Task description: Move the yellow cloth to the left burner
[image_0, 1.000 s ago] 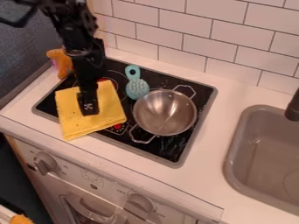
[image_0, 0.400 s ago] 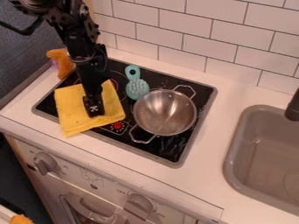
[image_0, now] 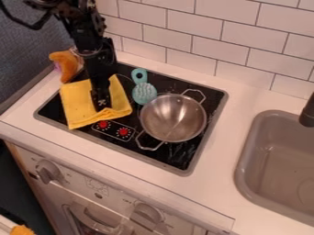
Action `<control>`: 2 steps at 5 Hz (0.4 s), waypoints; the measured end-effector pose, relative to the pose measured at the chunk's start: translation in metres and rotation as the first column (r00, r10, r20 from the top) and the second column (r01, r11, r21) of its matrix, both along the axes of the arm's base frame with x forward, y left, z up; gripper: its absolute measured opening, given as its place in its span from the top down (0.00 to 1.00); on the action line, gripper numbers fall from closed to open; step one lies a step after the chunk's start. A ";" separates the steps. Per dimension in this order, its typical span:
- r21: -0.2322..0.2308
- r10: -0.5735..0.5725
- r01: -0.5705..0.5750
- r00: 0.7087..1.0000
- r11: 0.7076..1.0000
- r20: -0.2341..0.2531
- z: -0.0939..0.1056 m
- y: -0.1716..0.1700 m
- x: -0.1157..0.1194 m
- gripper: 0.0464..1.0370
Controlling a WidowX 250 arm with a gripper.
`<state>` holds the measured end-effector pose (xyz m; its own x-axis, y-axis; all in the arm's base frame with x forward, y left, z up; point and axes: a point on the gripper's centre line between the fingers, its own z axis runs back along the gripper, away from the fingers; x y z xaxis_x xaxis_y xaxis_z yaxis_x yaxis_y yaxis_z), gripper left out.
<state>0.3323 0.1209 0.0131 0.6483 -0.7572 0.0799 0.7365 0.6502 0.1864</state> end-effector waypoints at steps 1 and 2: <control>-0.001 -0.011 0.011 1.000 1.000 0.012 0.000 0.004 0.021 0.04; 0.000 -0.019 0.019 1.000 1.000 0.023 0.001 0.007 0.040 0.04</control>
